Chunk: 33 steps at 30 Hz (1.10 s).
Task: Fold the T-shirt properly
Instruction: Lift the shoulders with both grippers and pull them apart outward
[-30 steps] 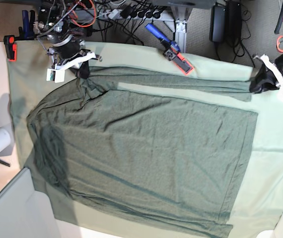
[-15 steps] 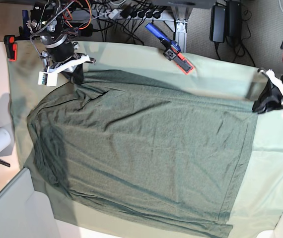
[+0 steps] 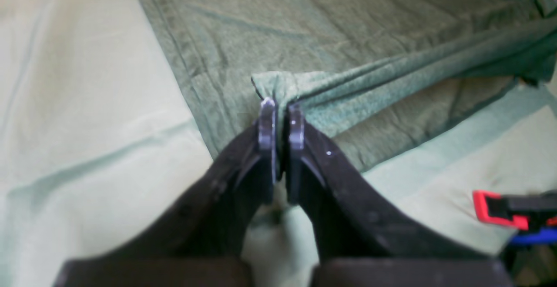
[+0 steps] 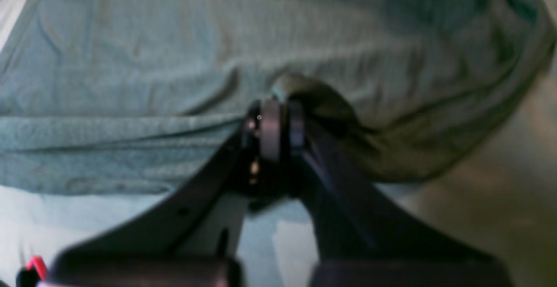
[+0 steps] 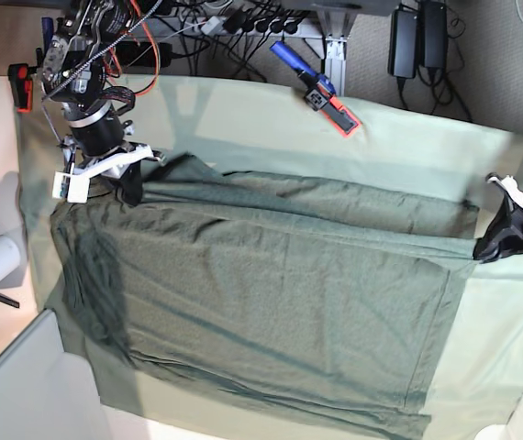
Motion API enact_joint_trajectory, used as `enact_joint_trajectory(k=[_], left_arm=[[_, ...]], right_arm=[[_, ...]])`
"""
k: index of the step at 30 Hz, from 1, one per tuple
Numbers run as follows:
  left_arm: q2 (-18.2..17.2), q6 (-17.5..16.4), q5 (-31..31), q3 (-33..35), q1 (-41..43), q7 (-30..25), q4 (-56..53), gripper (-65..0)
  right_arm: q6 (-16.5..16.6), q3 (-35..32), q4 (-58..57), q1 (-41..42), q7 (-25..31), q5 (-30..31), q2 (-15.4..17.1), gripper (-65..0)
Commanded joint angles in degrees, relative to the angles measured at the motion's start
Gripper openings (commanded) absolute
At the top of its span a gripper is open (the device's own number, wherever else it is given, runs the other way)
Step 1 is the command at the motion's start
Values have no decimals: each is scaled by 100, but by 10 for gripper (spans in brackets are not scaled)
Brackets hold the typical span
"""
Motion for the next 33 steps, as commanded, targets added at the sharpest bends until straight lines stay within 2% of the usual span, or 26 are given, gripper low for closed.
enact_joint_trajectory(k=[1, 9, 16, 19, 28, 31, 32, 33], left_arm=[[-98, 7, -52, -57, -162, -131, 9, -650], [-96, 7, -92, -9, -807, -133, -717, -650], [-74, 7, 35, 588, -1338, -284, -1484, -650], [-46, 7, 219, 809, -1550, -433, -1668, -650], [50, 7, 332, 981, -1812, -431, -1982, -641], [50, 7, 337, 988, -1805, -431, -1982, -568], [48, 7, 334, 988, -1805, -431, -1982, -521], [48, 7, 321, 988, -1805, -422, -1982, -471]], right_arm=[[-44, 59, 44, 111, 129, -74, 105, -650], [-44, 59, -184, 520, 197, -203, 103, -650], [-35, 59, -820, 981, 280, -369, 103, -650], [63, 59, -1067, 1178, 278, -393, 103, -650], [87, 59, -1355, 1327, 280, -505, 103, -650], [85, 59, -1355, 1327, 280, -496, 101, -650], [85, 59, -1355, 1327, 282, -492, 101, -606], [85, 59, -1355, 1329, 284, -487, 101, -527]])
